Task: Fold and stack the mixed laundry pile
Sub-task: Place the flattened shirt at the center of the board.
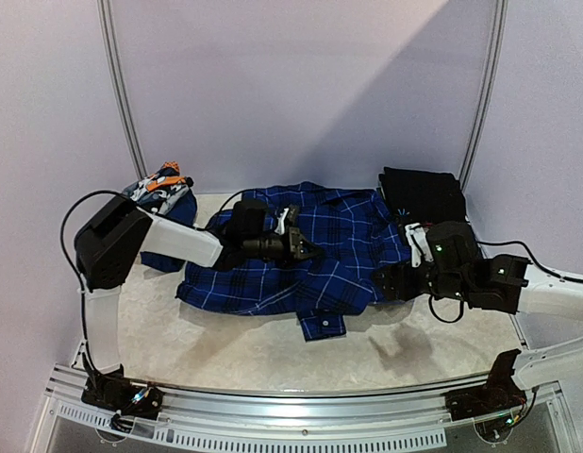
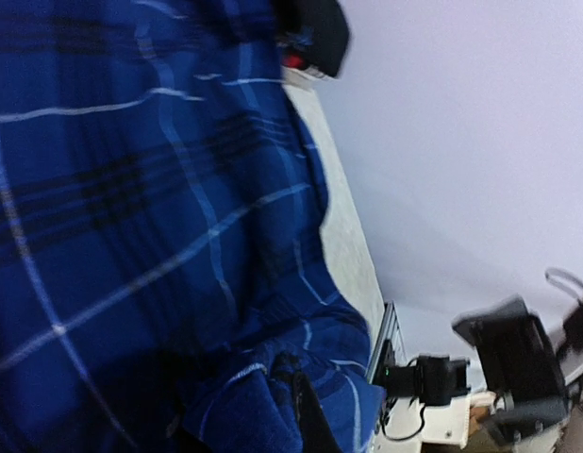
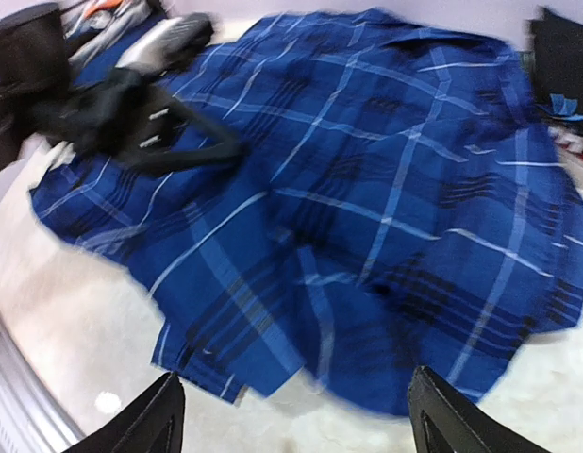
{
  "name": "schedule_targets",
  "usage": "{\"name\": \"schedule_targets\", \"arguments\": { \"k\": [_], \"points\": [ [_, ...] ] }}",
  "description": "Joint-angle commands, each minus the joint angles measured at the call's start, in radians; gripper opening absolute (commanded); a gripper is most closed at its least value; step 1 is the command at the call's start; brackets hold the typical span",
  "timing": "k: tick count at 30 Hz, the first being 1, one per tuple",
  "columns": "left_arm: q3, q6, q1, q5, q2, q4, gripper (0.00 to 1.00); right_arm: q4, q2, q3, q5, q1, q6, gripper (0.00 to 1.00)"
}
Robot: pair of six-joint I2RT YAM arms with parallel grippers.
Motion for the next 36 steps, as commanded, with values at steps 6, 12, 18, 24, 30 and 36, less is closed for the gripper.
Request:
{"name": "schedule_targets", "arguments": {
  "k": [6,12,18,24,30,36],
  "points": [
    [0.093,-0.181,0.086,0.036,0.160,0.136,0.00,0.137,0.231,0.077,-0.409,-0.002,-0.080,0.76],
    [0.123,-0.154,0.100,0.033,0.195,0.081,0.00,0.118,0.357,0.091,-0.451,0.034,-0.076,0.74],
    [0.116,-0.146,0.106,0.023,0.210,0.074,0.00,0.084,0.469,0.099,-0.425,0.034,-0.022,0.74],
    [0.109,-0.128,0.106,0.013,0.204,0.064,0.00,0.023,0.566,0.140,-0.350,0.044,0.016,0.72],
    [0.100,-0.114,0.106,0.004,0.205,0.057,0.00,-0.022,0.649,0.190,-0.309,0.082,0.018,0.65],
    [0.093,-0.103,0.103,-0.014,0.201,0.050,0.00,-0.052,0.708,0.237,-0.247,0.128,0.041,0.56]
  ]
}}
